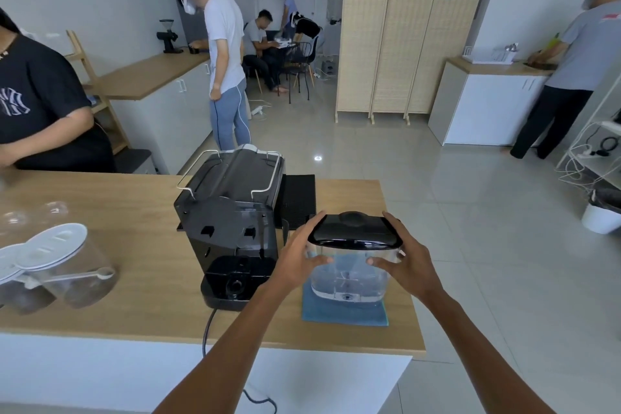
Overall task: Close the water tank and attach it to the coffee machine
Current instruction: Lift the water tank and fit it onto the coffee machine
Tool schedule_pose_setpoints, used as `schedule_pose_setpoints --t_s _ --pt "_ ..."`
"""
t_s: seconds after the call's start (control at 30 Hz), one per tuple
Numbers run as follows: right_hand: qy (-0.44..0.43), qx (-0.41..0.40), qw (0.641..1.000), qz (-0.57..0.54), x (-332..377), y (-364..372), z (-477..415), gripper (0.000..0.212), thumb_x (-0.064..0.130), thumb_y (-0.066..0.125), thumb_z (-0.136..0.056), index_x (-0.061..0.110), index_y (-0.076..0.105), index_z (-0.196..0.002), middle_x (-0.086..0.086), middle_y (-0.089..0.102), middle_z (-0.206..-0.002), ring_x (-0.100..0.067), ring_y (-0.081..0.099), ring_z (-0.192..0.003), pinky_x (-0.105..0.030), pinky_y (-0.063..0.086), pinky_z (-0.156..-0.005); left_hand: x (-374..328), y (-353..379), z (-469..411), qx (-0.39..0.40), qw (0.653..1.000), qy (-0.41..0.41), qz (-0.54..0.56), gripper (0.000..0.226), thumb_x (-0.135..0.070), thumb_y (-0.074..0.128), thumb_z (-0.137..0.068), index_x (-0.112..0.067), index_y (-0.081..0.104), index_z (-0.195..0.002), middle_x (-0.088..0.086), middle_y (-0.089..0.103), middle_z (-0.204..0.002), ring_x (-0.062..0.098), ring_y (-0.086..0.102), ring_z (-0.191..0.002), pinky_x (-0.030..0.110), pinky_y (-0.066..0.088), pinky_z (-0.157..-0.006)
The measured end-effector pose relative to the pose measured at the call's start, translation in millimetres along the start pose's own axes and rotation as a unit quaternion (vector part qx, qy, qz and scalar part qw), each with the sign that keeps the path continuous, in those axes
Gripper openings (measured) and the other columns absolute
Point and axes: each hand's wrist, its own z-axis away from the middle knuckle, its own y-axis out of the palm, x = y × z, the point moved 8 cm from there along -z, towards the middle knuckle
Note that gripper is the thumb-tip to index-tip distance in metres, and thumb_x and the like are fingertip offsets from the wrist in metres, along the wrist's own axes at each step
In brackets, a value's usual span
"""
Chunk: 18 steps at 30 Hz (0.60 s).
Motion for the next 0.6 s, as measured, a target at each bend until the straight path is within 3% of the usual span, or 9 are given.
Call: schedule_pose_setpoints --t_s 0.07,0.17,0.2,0.3,0.4,0.53,0.6 --pt "-0.01 -0.009 1.0 -0.012 8.1 -0.3 5.5 0.096 0.044 0.08 -0.068 0.039 0.033 -0.15 0.007 0.058 -0.138 -0.019 0.06 -0.118 -0.018 0.054 -0.087 -1.2 -5.6 8.0 -0.013 1.0 0.001 0.018 0.09 -0.032 0.084 -0.079 -0.058 0.031 -0.147 0.027 0.06 -0.131 0.026 0.061 -0.081 0.035 0.054 -0.09" --pt "-0.017 -0.021 0.999 -0.043 29.7 -2.6 10.0 0.092 0.043 0.081 -0.066 0.048 0.035 -0.145 0.021 0.056 -0.133 -0.007 0.059 -0.116 -0.014 0.052 -0.087 -14.9 -25.8 24.6 -0.048 0.999 0.013 0.02 0.088 -0.024 0.084 -0.08 -0.051 0.034 -0.149 0.034 0.058 -0.127 0.045 0.057 -0.112 0.049 0.049 -0.105" --pt "-0.02 -0.021 0.998 -0.053 38.0 -2.5 10.0 0.091 0.041 0.081 -0.066 0.05 0.035 -0.143 0.025 0.055 -0.132 0.0 0.058 -0.115 -0.012 0.05 -0.088 -18.9 -33.6 29.9 -0.058 0.998 0.013 0.017 0.089 -0.02 0.084 -0.081 -0.049 0.035 -0.149 0.028 0.058 -0.132 0.045 0.052 -0.122 0.051 0.046 -0.108" --pt "-0.04 -0.013 0.997 -0.068 68.6 2.6 7.7 0.092 0.042 0.083 -0.063 0.052 0.037 -0.142 0.027 0.055 -0.132 0.007 0.058 -0.114 -0.01 0.049 -0.088 -28.9 -60.6 46.4 -0.089 0.996 0.029 -0.008 0.088 -0.019 0.083 -0.082 -0.046 0.035 -0.151 -0.012 0.046 -0.154 0.03 0.04 -0.144 0.055 0.038 -0.115" --pt "-0.055 0.008 0.996 -0.073 98.8 20.7 6.2 0.095 0.046 0.082 -0.063 0.05 0.036 -0.145 0.026 0.054 -0.134 0.006 0.057 -0.115 -0.01 0.048 -0.089 -28.4 -91.6 63.6 -0.12 0.991 0.043 -0.039 0.086 -0.021 0.083 -0.081 -0.038 0.037 -0.152 -0.018 0.044 -0.155 0.024 0.033 -0.15 0.057 0.037 -0.115" --pt "-0.075 0.005 0.994 -0.078 134.2 54.6 7.9 0.092 0.043 0.083 -0.066 0.044 0.037 -0.147 0.032 0.054 -0.131 0.007 0.059 -0.111 -0.01 0.049 -0.089 -21.4 -133.0 87.2 -0.142 0.988 0.043 -0.04 0.089 -0.022 0.082 -0.081 -0.033 0.035 -0.154 -0.03 0.044 -0.147 0.015 0.044 -0.142 0.042 0.045 -0.112" --pt "-0.077 0.001 0.994 -0.082 148.5 75.5 7.9 0.092 0.039 0.085 -0.068 0.04 0.038 -0.148 0.035 0.058 -0.125 -0.007 0.065 -0.103 -0.02 0.056 -0.086 -14.6 -156.3 95.4 -0.154 0.986 0.039 -0.052 0.093 -0.021 0.084 -0.08 -0.034 0.032 -0.155 -0.021 0.061 -0.135 0.003 0.063 -0.106 0.023 0.056 -0.09"
